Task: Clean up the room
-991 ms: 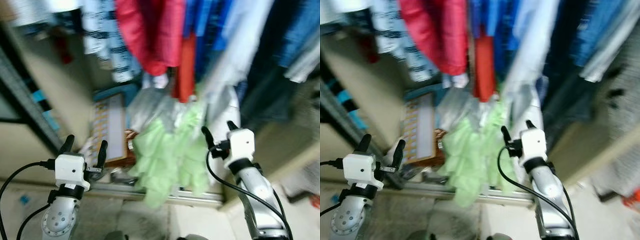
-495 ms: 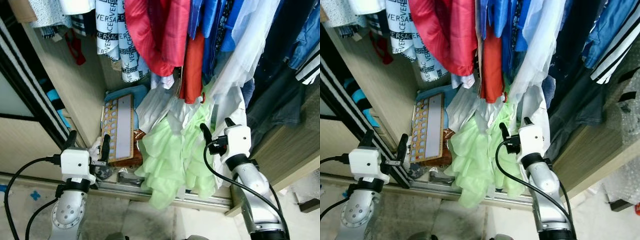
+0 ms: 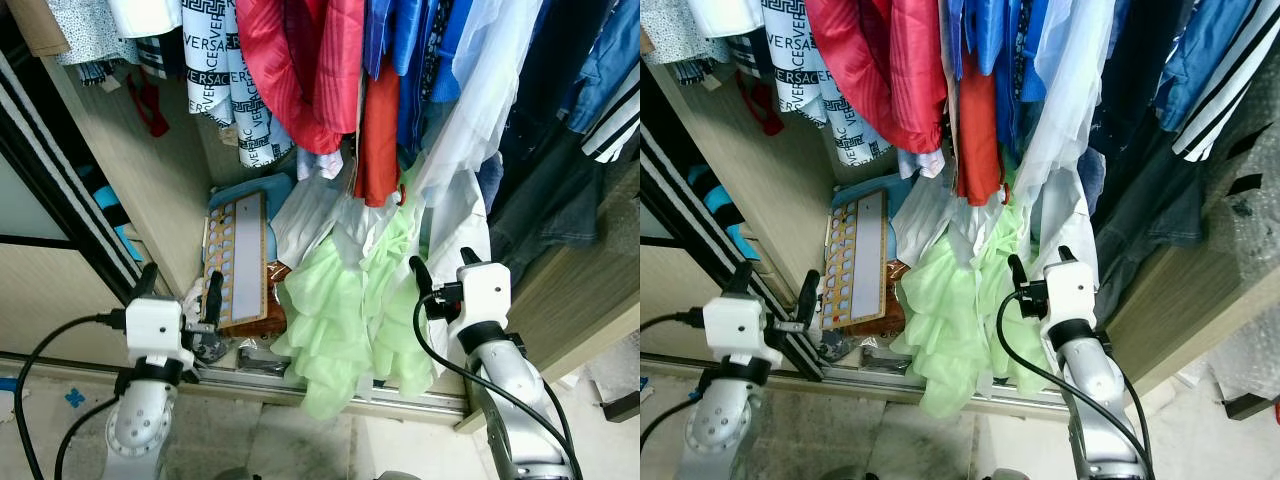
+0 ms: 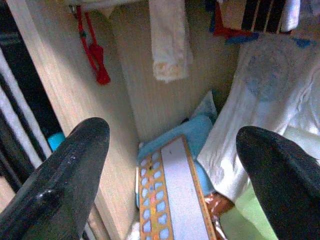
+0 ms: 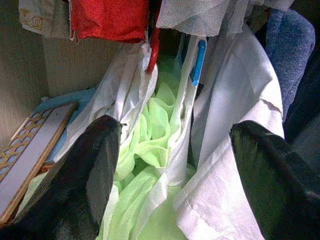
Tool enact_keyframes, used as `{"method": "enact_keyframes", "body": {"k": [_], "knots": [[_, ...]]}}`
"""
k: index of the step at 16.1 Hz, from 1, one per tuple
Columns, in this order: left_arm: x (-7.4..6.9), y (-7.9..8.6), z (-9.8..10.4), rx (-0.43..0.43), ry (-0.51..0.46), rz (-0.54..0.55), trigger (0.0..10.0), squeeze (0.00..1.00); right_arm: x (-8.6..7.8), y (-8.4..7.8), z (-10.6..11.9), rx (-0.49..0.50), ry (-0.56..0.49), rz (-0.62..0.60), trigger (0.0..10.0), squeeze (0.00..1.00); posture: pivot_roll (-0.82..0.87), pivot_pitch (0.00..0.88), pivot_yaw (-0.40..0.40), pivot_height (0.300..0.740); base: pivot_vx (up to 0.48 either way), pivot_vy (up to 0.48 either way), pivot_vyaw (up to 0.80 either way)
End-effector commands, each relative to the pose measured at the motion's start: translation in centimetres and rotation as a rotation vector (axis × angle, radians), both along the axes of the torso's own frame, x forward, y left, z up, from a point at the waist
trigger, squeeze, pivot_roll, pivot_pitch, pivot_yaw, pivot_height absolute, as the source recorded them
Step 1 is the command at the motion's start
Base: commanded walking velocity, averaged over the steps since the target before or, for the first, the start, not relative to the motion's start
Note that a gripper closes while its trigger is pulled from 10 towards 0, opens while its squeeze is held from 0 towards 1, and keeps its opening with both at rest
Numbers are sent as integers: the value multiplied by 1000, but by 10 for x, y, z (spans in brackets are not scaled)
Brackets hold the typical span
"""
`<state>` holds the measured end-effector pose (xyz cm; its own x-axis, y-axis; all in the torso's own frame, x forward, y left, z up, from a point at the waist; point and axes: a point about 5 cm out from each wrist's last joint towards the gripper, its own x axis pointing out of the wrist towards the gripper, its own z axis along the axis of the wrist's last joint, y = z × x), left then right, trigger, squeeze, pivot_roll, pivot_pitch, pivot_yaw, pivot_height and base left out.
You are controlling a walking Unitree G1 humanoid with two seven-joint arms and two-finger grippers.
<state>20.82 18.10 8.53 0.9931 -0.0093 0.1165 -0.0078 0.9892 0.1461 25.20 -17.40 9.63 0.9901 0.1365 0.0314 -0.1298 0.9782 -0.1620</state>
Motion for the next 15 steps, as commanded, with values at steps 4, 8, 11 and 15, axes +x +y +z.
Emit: {"method": "enact_keyframes", "body": {"k": [4,8,11,15], "knots": [[-5,-3,-3,-13,11,21,10000,0,-1,-2,3,-14,1,-11,10000,0,-67,0,2,740,0,0,0],[-6,-6,-5,-28,25,-2,10000,0,0,-4,3,-22,7,-29,10000,0,-72,0,2,740,0,0,0],[-7,-8,-5,-47,30,-12,10000,0,-2,-7,2,-16,25,-39,10000,0,-76,0,4,740,0,0,-533],[-7,-9,-5,-49,33,-20,10000,0,-3,-6,3,-22,20,-37,10000,0,-78,0,8,740,0,0,-116]]}}
